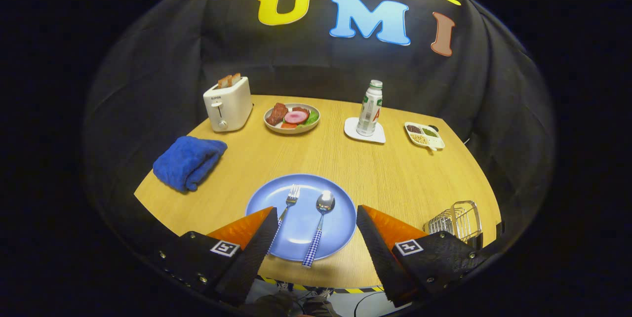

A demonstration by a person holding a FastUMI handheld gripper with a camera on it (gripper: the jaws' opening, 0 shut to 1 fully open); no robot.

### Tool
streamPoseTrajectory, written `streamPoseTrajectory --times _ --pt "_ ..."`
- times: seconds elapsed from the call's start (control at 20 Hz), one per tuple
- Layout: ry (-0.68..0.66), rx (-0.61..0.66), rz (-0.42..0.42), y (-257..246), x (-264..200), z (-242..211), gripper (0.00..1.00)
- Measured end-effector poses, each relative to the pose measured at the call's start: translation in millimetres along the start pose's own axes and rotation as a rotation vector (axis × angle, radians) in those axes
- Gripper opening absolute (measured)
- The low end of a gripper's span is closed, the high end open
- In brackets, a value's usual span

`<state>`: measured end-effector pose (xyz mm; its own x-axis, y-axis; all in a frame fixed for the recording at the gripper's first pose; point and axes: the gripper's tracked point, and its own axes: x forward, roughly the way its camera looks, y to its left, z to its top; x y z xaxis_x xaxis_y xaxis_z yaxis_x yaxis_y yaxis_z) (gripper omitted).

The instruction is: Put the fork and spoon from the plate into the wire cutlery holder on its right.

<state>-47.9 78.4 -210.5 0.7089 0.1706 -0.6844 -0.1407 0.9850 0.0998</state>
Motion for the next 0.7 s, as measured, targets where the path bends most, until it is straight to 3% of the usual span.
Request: streamPoseTrajectory --times 0.2,0.3,0.35,0.4,0.7 --pt "0.127 -0.004 0.015 3 21 -27 0.95" --pt "0.175 -0.017 0.036 8 30 -38 0.81" --pt "0.202 -0.025 0.042 8 34 -44 0.81" --pt "0.236 -0.030 0.048 9 39 -52 0.69" --pt "0.359 -0.043 0.060 10 49 -74 0.67"
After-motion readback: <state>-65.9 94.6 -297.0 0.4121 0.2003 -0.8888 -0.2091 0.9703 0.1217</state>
